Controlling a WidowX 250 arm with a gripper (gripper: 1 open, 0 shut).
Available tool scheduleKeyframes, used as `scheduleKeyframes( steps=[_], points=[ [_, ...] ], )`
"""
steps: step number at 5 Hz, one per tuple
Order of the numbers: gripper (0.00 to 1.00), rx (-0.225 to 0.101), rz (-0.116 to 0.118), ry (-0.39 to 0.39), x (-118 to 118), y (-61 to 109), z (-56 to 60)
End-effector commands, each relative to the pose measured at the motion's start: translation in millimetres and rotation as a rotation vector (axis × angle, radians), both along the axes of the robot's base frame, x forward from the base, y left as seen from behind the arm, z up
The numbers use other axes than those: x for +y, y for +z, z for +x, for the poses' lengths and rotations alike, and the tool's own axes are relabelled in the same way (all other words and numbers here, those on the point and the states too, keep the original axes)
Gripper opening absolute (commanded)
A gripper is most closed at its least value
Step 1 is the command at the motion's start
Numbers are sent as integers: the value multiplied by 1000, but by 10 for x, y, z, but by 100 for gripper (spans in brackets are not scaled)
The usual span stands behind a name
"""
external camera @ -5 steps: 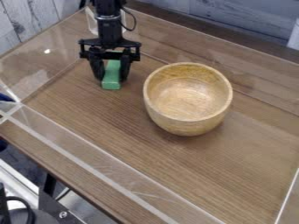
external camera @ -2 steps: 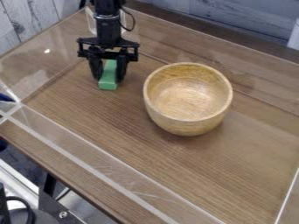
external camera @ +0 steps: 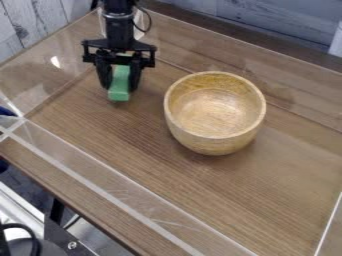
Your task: Put the green block in the brown bowl
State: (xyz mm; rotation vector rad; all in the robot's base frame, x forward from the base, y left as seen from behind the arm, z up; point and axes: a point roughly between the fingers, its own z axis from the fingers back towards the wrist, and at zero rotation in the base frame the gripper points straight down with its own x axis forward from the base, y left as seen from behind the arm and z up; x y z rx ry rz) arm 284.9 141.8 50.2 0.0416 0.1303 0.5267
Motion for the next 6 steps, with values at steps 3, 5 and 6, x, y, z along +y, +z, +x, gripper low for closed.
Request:
scheduleKeyframes(
  steps=[3,5,6],
  points=[
    [0,-60,50,-31,34,15,225],
    [0,-88,35,-85,-1,312,270],
    [0,-101,26,-119,-5,378,269]
  ],
)
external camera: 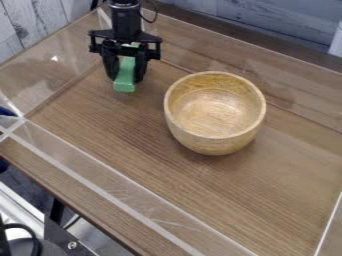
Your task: Put the green block in the brown bowl
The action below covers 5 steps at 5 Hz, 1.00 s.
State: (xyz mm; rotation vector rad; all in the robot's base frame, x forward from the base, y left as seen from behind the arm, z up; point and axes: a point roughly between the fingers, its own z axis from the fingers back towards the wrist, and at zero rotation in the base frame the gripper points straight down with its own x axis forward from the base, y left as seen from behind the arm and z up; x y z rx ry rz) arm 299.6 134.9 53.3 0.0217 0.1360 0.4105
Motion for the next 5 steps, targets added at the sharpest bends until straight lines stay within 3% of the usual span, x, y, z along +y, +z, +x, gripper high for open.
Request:
scheduleKeyframes(
  steps=[1,2,4,5],
  points=[
    [0,-136,12,-29,-13,462,64],
    [0,-199,-42,-101,-258,780,6],
    [0,-204,-119,-165,-543,1172,140],
    [0,-202,-160,-239,-857,1218,84]
  ],
)
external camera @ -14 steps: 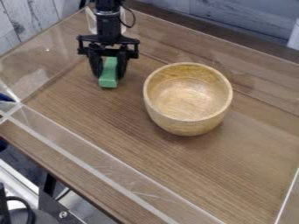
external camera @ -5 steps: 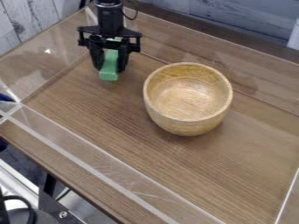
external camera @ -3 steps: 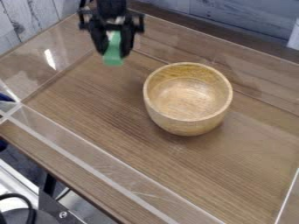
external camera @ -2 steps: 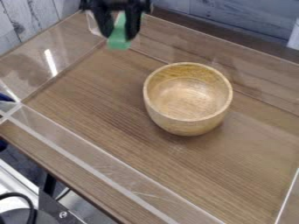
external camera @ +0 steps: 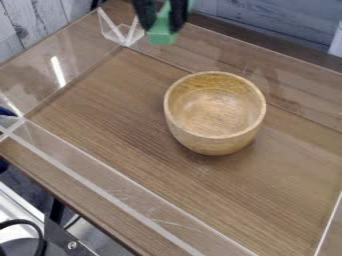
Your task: Put the green block in the brown bowl
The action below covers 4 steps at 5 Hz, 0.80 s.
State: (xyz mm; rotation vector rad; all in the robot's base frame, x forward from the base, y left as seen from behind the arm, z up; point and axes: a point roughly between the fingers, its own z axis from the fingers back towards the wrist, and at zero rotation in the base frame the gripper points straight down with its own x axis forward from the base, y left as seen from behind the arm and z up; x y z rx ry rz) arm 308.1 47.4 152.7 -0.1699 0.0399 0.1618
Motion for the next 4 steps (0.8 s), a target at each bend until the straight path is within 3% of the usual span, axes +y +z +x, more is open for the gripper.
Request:
scheduleKeyframes(
  steps=[1,3,4],
  points=[
    [100,-61,-5,-99,-352,105,-65],
    [100,-93,-58,42,341,385,3],
    [0,-105,-78,-7,119,301,-106]
  ],
)
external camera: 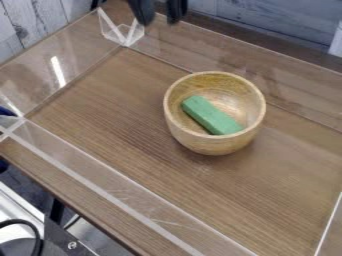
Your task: Put the green block in the brown bowl
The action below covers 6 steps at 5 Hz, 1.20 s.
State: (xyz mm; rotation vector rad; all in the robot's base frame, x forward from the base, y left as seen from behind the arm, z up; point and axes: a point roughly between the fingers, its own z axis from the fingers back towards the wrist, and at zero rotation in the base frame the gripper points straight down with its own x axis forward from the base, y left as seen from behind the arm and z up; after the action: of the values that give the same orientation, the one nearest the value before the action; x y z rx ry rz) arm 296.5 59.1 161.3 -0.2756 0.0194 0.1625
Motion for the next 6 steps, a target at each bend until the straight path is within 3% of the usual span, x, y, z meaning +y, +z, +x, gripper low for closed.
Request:
scheduleKeyframes(
  steps=[1,3,4,5,6],
  points=[
    [0,-101,21,31,286,175,1],
    [0,-14,-4,-68,-282,94,-6],
    [0,24,-3,-123,-603,3,34],
    [0,13,25,-193,-753,-52,-111],
    [0,5,65,-216,-705,-161,-221]
  ],
)
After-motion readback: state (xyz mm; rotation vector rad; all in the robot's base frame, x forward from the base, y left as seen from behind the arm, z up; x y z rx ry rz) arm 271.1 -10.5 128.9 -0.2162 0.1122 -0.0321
